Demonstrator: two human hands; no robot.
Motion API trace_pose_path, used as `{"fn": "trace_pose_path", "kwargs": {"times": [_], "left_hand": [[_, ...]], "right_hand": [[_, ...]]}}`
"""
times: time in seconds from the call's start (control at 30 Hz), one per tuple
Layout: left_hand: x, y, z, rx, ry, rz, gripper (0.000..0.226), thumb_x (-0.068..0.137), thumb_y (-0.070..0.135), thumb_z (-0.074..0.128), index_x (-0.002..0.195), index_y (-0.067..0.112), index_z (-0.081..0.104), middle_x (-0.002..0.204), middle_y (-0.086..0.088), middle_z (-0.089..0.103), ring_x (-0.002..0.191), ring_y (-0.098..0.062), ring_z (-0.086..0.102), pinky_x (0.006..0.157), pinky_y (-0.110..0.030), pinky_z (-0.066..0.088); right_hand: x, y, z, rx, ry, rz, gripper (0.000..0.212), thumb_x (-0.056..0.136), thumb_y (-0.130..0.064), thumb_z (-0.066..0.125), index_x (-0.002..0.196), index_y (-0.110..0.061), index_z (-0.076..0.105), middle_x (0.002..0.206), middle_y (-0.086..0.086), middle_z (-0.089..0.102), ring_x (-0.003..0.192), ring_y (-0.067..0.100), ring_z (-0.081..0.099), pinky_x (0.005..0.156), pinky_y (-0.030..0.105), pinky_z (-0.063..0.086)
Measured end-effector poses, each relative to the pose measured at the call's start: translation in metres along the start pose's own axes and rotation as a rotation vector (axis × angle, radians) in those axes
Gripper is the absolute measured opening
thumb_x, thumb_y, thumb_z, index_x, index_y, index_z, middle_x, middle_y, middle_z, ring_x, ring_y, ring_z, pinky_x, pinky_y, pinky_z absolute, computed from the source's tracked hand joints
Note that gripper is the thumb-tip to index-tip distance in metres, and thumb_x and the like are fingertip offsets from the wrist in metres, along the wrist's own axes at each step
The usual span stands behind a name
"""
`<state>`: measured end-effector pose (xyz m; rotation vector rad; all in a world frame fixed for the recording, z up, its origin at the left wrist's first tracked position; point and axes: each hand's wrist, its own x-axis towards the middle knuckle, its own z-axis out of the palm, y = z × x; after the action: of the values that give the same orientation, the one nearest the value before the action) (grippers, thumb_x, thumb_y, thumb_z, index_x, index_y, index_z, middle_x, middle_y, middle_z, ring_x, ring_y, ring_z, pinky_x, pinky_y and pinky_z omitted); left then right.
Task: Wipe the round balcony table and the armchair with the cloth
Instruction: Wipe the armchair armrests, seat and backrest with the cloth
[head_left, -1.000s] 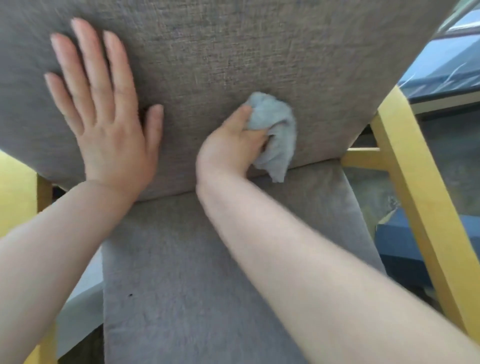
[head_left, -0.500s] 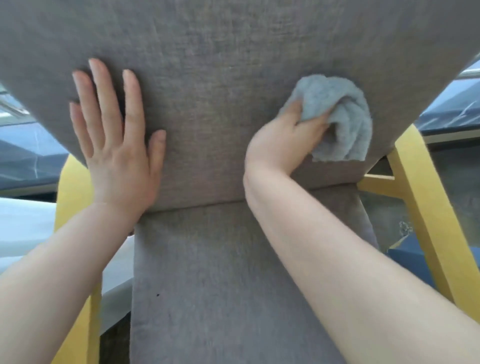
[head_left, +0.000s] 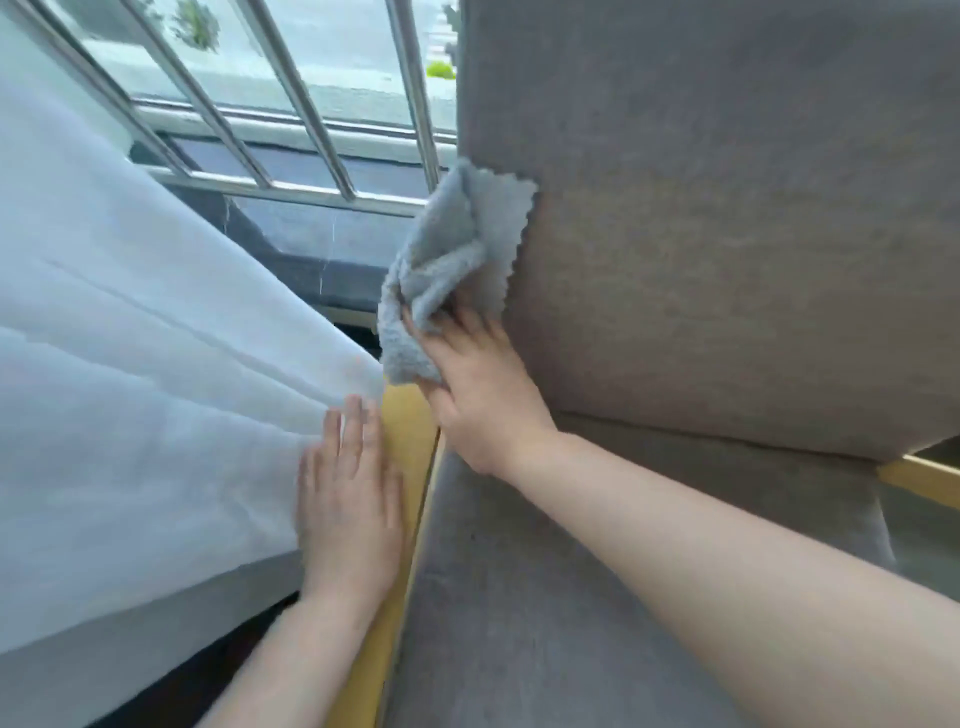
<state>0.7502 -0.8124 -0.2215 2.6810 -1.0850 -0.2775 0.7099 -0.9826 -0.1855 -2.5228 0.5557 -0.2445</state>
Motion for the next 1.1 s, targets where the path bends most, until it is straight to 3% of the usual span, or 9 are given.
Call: {"fn": "trace_pose_path", "kwargs": {"times": [0.13,0.33,0.4,0.5,0.6,0.7,0.87,1.03,1.1], "left_hand": [[-0.074,-0.018,0.015,-0.064,-0.055,-0.157,0.061,0.097,0.040,0.016,0.152,0.014,0.016,0.158,-0.001,0.016,0.145,-0.017,0.017,0.115,-0.036,0.014],[-0.118,-0.023,0.010,-0.026,-0.052,-0.186,0.059,0.101,0.043,0.010,0.149,0.010,0.025,0.153,0.000,0.025,0.141,-0.018,0.026,0.114,-0.035,0.016],[-0.127,-0.022,0.009,0.001,-0.094,-0.196,0.059,0.101,0.040,0.010,0.151,0.011,0.024,0.156,-0.003,0.024,0.141,-0.017,0.025,0.113,-0.038,0.020],[-0.135,-0.023,0.012,0.025,-0.096,-0.185,0.057,0.101,0.035,0.016,0.150,0.009,0.027,0.155,-0.006,0.028,0.141,-0.018,0.028,0.113,-0.041,0.024],[-0.137,-0.025,0.012,-0.024,-0.035,-0.169,0.053,0.096,0.028,0.029,0.141,0.002,0.040,0.148,-0.013,0.040,0.137,-0.022,0.035,0.110,-0.044,0.028],[-0.135,-0.022,0.010,-0.042,-0.039,-0.141,0.054,0.099,0.030,0.024,0.144,0.003,0.036,0.151,-0.010,0.035,0.138,-0.022,0.032,0.111,-0.043,0.025],[-0.128,-0.006,0.008,-0.033,-0.037,-0.144,0.058,0.095,0.026,0.026,0.150,0.009,0.025,0.157,-0.004,0.019,0.146,-0.021,0.016,0.116,-0.043,0.010],[-0.123,0.065,0.042,-0.031,-0.298,0.140,0.065,0.091,0.023,0.036,0.153,0.014,0.017,0.160,-0.003,0.011,0.148,-0.019,0.004,0.119,-0.037,0.000],[-0.125,0.088,0.063,0.004,-0.462,0.182,0.065,0.096,0.020,0.037,0.154,0.016,0.006,0.161,-0.002,-0.001,0.148,-0.019,-0.003,0.119,-0.037,-0.003]], "right_hand": [[-0.012,-0.009,0.043,-0.141,-0.212,0.070,0.063,0.091,-0.022,0.043,0.151,-0.021,0.023,0.156,0.000,0.025,0.146,0.020,0.007,0.119,0.040,-0.001],[-0.104,-0.025,0.060,-0.143,-0.335,-0.449,0.062,0.082,-0.028,0.041,0.143,-0.016,0.038,0.148,0.005,0.042,0.141,0.024,0.030,0.116,0.039,0.015],[-0.072,-0.011,0.052,-0.215,-0.275,-0.300,0.066,0.082,-0.026,0.039,0.147,-0.017,0.032,0.149,0.006,0.040,0.142,0.025,0.028,0.117,0.039,0.013],[-0.065,-0.035,0.063,-0.107,-0.164,0.182,0.071,0.079,-0.023,0.036,0.149,-0.016,0.029,0.149,0.010,0.038,0.143,0.029,0.020,0.119,0.043,0.009],[-0.133,-0.078,0.083,-0.025,-0.246,-0.036,0.061,0.081,-0.026,0.037,0.139,-0.013,0.048,0.146,0.010,0.043,0.142,0.026,0.024,0.115,0.046,0.021],[-0.138,-0.047,0.073,-0.068,-0.247,-0.228,0.054,0.082,-0.025,0.038,0.132,-0.013,0.054,0.148,0.007,0.042,0.143,0.022,0.024,0.115,0.044,0.024],[-0.114,-0.014,0.071,0.098,-0.060,0.293,0.067,0.085,-0.003,0.046,0.149,-0.020,0.031,0.152,0.005,0.035,0.141,0.024,0.023,0.113,0.036,0.022],[-0.225,0.069,0.074,-0.273,-0.323,0.362,0.066,0.077,-0.007,0.054,0.141,-0.019,0.044,0.142,0.009,0.048,0.137,0.029,0.038,0.109,0.049,0.035],[-0.268,0.094,0.055,-0.309,-0.348,0.410,0.061,0.077,-0.010,0.045,0.137,-0.018,0.049,0.139,0.009,0.052,0.133,0.029,0.044,0.105,0.049,0.039]]}}
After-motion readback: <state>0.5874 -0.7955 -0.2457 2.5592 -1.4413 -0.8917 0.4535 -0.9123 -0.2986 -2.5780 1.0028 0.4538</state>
